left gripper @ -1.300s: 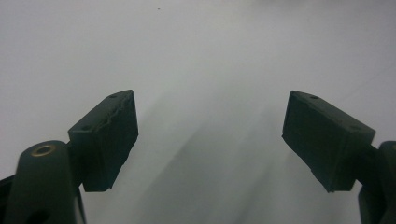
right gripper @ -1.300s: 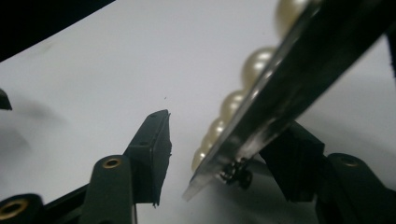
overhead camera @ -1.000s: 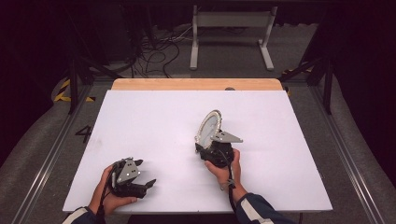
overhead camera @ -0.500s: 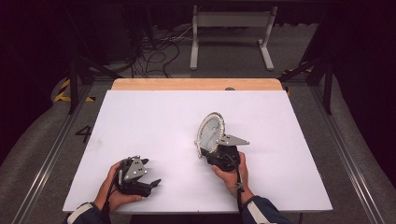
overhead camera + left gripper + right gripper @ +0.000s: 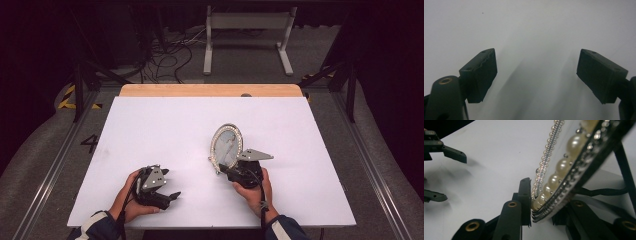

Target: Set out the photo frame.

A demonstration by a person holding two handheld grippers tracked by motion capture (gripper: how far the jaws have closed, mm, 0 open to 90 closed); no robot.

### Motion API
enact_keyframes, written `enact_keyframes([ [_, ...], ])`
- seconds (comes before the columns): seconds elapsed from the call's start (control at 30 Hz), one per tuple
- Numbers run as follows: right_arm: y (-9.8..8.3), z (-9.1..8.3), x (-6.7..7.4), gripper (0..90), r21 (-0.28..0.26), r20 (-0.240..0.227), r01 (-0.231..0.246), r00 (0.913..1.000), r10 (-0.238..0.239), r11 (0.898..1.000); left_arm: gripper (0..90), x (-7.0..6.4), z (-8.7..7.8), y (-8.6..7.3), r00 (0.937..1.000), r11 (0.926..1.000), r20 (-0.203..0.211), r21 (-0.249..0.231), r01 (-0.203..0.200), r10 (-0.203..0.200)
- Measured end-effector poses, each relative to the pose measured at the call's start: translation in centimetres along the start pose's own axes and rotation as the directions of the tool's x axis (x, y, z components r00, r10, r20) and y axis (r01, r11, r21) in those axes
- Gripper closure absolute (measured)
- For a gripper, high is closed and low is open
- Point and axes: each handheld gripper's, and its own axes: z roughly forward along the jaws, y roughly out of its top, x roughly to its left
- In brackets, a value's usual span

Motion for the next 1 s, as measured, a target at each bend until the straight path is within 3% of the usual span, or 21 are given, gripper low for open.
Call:
enact_keyframes([
  [0.1, -0.1, -0.2, 0.0, 73.7, 0.000, -0.004, 0.006, 1.0000, -0.006, 1.000, 16.9, 0.2, 0.3, 0.6, 1.0000, 0.9999, 0.001, -0.012, -0.006, 0.006],
  [0.2, -0.1, -0.9, 0.1, 64.2, -0.016, 0.015, 0.017, 0.9997, -0.017, 1.000, 16.6, 0.7, 0.8, 1.5, 1.0000, 0.9995, 0.006, -0.032, 0.000, 0.000],
  [0.33, 0.0, -1.9, 0.3, 60.7, -0.031, 0.016, 0.025, 0.9996, -0.024, 0.999, 16.4, 1.9, 1.8, 2.8, 0.9991, 0.9979, 0.028, -0.055, 0.033, -0.032],
  [0.43, -0.1, -2.6, 0.7, 59.1, -0.034, 0.050, 0.057, 0.9972, -0.056, 0.998, 16.0, 2.7, 2.6, 3.5, 0.9964, 0.9950, 0.062, -0.077, 0.063, -0.058],
  [0.67, -0.2, -3.5, 1.1, 48.0, -0.077, 0.111, 0.044, 0.9932, -0.035, 0.996, 18.9, 3.4, 5.1, 5.9, 0.9947, 0.9894, 0.096, -0.136, 0.049, -0.036],
  [0.8, -0.2, -3.7, 1.3, 50.2, -0.110, 0.109, 0.063, 0.9928, -0.051, 0.992, 17.5, 3.7, 6.3, 6.8, 0.9923, 0.9886, 0.121, -0.144, 0.045, -0.027],
  [0.93, -0.2, -2.6, 0.6, 52.9, -0.118, 0.036, 0.026, 0.9991, -0.022, 0.993, 17.1, 3.5, 7.3, 7.4, 0.9906, 0.9902, 0.137, -0.139, 0.015, 0.004],
  [1.0, -0.1, -2.0, 0.4, 57.1, -0.117, 0.040, 0.027, 0.9989, -0.023, 0.993, 18.5, 3.2, 7.6, 7.7, 0.9901, 0.9908, 0.139, -0.135, -0.002, 0.021],
])
